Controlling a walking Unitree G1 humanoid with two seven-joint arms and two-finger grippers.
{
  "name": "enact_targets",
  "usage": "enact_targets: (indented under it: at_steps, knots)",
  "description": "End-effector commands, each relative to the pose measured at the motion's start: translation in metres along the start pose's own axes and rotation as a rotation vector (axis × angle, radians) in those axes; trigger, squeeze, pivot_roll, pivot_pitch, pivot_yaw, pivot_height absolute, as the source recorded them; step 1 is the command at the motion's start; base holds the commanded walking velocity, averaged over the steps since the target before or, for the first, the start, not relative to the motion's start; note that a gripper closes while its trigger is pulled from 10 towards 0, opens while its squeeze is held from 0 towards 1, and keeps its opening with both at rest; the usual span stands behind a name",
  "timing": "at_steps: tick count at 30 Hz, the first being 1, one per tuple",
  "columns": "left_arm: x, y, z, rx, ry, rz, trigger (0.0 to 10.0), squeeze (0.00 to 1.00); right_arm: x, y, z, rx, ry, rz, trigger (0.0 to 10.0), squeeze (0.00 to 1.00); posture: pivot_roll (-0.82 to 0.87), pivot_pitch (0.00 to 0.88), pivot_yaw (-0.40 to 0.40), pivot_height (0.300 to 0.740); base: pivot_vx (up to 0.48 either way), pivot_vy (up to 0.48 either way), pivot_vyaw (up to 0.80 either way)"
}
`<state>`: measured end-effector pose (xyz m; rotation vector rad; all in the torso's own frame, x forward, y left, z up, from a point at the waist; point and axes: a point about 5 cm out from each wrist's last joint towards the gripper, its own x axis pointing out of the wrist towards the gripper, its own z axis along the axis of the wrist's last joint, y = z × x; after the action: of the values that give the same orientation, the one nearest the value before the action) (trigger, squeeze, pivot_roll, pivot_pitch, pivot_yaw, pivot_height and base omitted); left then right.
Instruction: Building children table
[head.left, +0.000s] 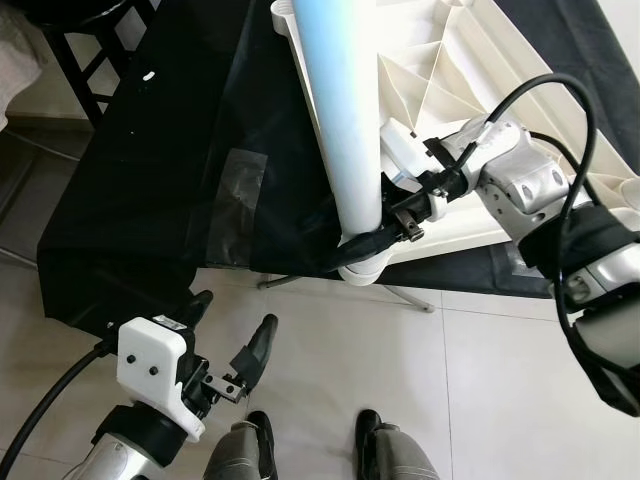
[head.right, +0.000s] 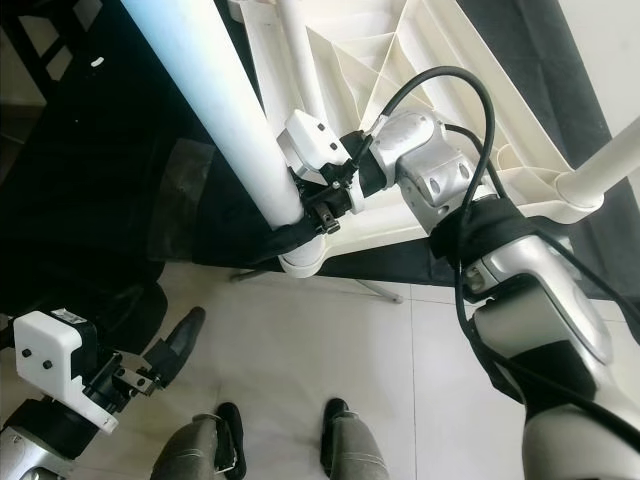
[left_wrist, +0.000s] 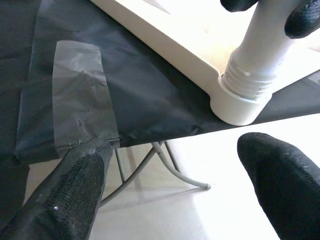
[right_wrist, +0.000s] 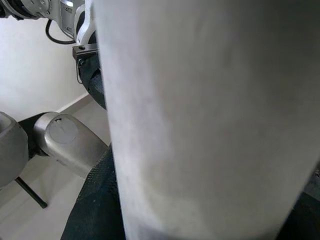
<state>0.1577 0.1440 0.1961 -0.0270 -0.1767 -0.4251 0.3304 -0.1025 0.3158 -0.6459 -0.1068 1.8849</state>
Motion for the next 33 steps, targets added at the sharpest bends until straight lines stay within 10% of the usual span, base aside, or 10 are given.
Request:
enact_targets:
  at_steps: [1, 15, 33]
  knots:
    - [-0.003, -0.002, 0.001, -0.001, 0.0, -0.018, 10.0, 0.0, 0.004, 0.006, -0.008, 0.035, -0.017, 0.033, 10.0, 0.0, 0.03, 0.384, 0.003, 0.74, 0.0, 0.0, 0.0]
    - [-0.004, 0.001, -0.003, -0.009, -0.015, 0.013, 10.0, 0.0, 0.008, 0.008, -0.019, 0.137, -0.235, -0.025, 10.0, 0.0, 0.04, 0.387, 0.007, 0.74, 0.0, 0.0, 0.0]
    - [-0.002, 0.002, -0.004, -0.012, -0.02, 0.02, 10.0, 0.0, 0.002, 0.013, -0.028, 0.116, -0.03, -0.011, 10.0, 0.0, 0.02, 0.387, 0.008, 0.74, 0.0, 0.0, 0.0]
